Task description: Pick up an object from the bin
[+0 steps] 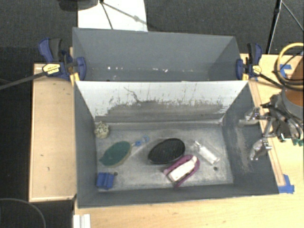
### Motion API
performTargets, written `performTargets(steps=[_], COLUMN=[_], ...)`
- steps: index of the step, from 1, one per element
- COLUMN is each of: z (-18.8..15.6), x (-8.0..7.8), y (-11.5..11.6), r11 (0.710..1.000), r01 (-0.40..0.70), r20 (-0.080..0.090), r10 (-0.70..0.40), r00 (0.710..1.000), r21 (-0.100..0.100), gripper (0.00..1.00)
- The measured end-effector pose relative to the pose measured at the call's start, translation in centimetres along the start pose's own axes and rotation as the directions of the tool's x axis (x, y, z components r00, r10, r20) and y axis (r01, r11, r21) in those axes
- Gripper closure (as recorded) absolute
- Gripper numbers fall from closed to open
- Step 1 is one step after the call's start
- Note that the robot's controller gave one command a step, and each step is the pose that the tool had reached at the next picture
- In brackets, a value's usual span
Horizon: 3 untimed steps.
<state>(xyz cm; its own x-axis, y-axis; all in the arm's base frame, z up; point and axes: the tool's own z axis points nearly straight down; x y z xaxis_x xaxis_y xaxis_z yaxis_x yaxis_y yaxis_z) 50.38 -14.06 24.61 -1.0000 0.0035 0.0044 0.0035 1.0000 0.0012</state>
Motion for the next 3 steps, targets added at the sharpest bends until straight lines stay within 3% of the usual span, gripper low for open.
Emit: performTargets(steps=[1,2,3], z=[17.5,17.3,17.2], x=[-2.0,0.4,0.2], y=[5.2,6.8,6.7], r11=[0.997,0.909,0.911], r01=[-0.074,-0.417,-0.412], r20=[0.013,0.017,0.012], r10=[0.074,0.417,0.412], r00=[0.997,0.909,0.911], r21=[0.001,-0.005,-0.003], gripper=[0.0,0.0,0.0])
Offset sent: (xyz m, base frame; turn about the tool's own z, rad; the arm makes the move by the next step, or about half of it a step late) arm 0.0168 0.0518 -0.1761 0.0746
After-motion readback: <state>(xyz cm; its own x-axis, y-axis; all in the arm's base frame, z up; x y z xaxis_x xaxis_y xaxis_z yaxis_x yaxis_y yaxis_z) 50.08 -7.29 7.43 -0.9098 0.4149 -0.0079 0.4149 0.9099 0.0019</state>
